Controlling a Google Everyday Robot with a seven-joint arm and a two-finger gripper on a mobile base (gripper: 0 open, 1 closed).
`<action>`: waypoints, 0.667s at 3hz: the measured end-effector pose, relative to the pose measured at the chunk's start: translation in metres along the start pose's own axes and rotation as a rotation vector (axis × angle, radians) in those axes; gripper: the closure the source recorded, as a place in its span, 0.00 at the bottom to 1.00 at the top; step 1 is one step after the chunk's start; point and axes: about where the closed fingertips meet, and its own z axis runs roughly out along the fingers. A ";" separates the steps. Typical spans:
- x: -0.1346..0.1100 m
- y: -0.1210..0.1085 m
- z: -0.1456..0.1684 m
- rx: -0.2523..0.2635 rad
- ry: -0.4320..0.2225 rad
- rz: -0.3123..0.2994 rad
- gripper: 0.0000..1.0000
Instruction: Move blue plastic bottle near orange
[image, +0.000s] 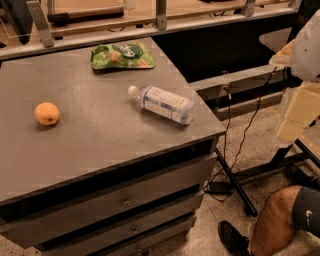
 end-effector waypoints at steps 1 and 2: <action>0.000 0.000 0.000 0.000 0.000 0.000 0.00; -0.002 -0.002 0.002 0.000 -0.022 0.017 0.00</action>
Offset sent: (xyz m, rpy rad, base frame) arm 0.0488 0.0137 -0.0117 0.4416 -0.0439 -0.1748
